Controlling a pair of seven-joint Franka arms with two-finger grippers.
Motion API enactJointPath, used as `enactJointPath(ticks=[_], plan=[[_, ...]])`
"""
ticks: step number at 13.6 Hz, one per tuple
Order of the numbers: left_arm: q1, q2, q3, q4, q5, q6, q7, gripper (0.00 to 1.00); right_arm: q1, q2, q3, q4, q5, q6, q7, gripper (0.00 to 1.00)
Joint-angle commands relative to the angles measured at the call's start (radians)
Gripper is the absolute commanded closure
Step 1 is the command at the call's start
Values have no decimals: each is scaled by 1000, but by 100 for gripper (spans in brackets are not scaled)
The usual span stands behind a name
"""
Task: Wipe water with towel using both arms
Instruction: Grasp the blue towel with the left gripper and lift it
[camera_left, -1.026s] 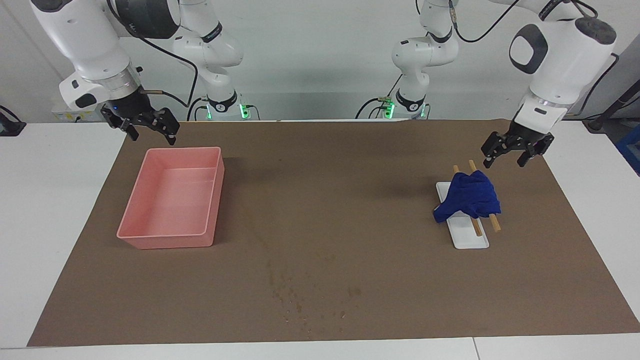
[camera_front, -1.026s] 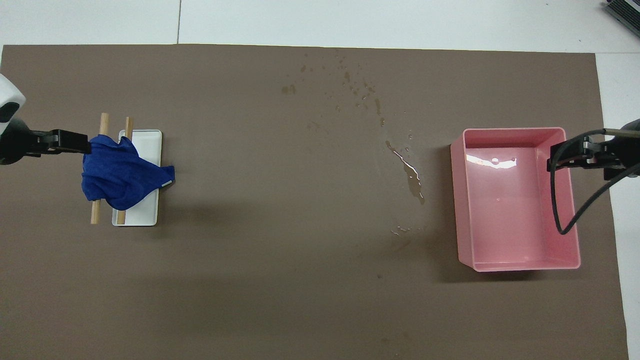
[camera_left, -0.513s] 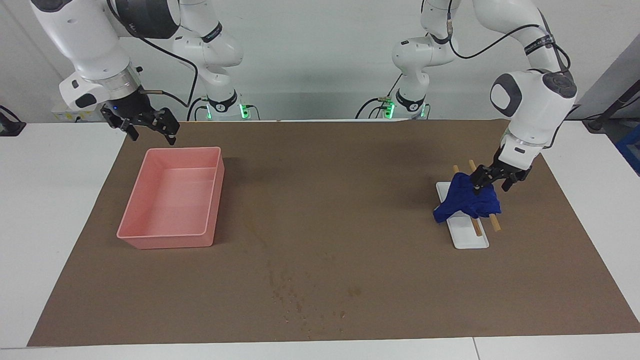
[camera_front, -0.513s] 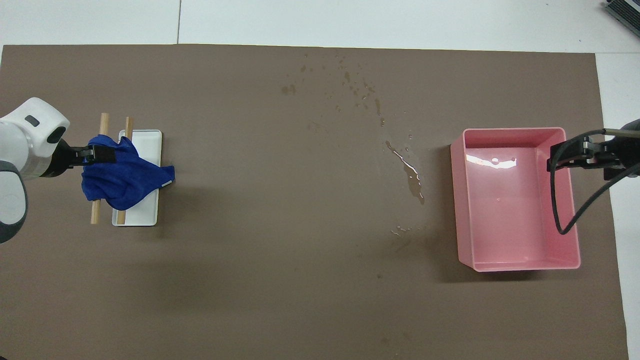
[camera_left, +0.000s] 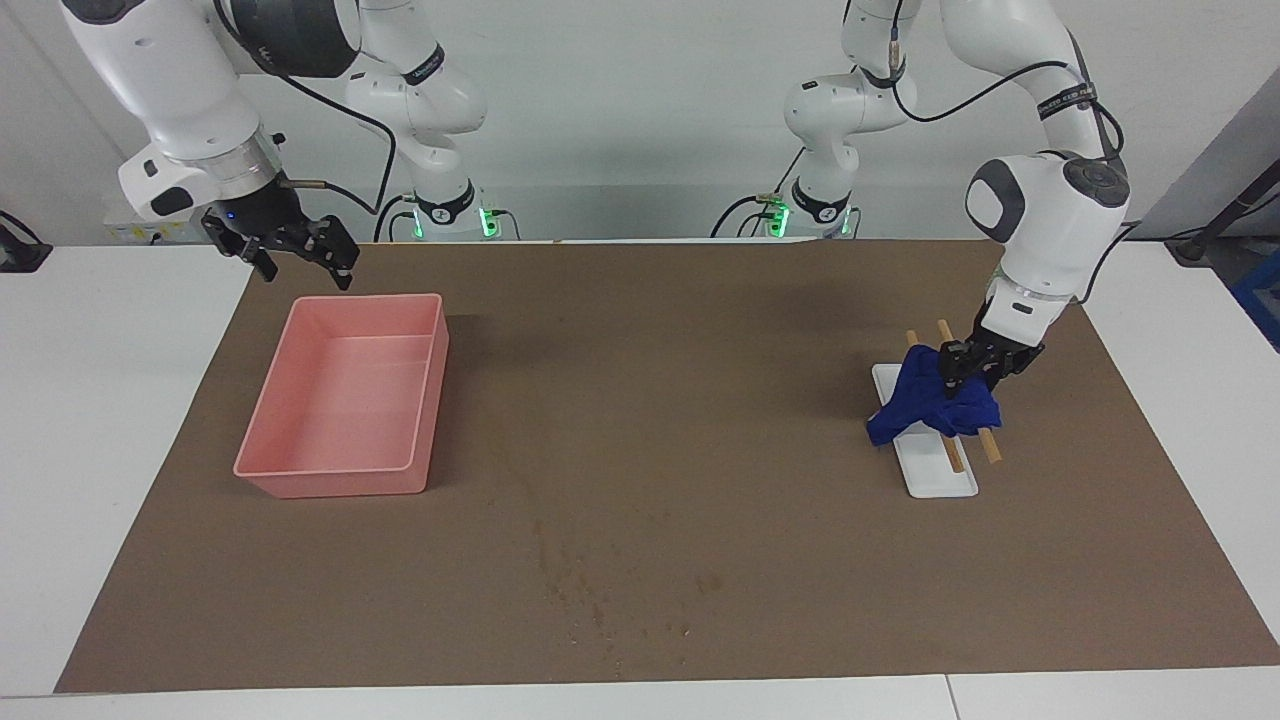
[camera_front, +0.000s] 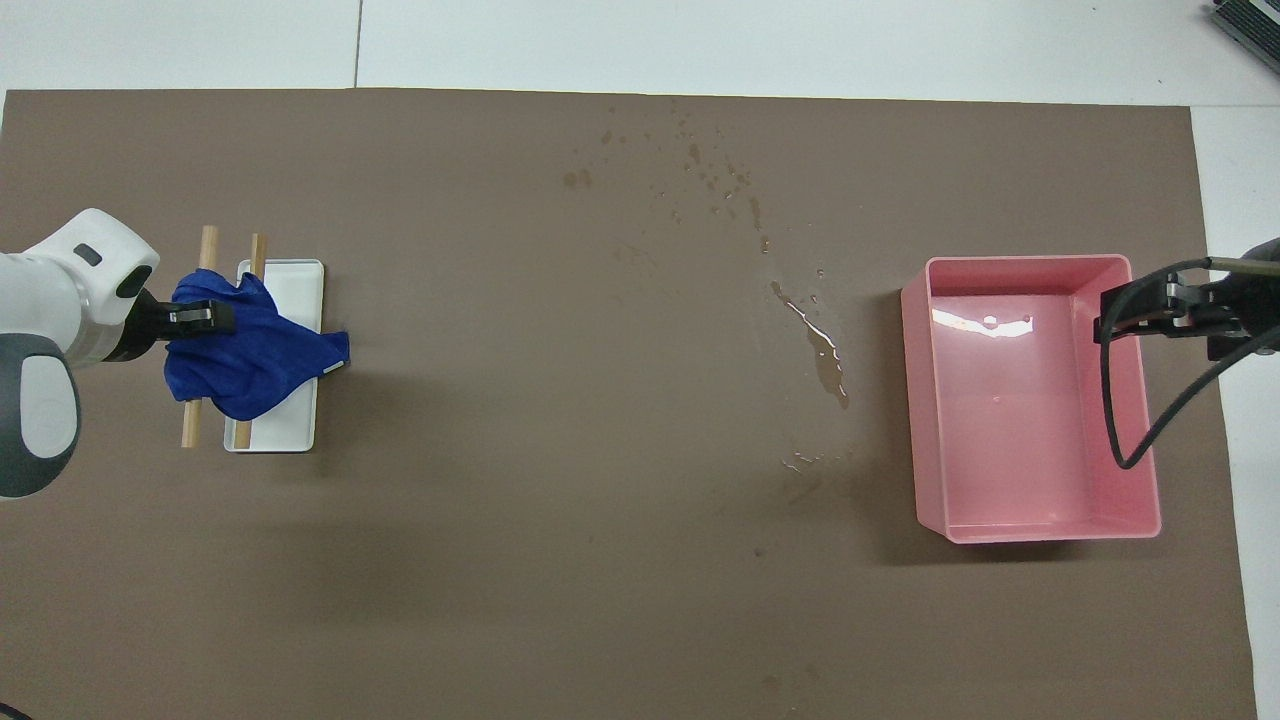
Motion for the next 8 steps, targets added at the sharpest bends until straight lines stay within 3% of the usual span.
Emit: enactJointPath(ticks=[1,4,8], plan=[[-4,-7,1,-4,-1,18,-11,66,-12,-20,10,-23,-3,10,-17,0],[-3,-5,3,7,-1,11,-5,100,-12,-20,10,-23,-3,10,-17,0],[8,-1,3,25,-1,-5,2,100,-12,-20,10,-23,-3,10,-17,0]])
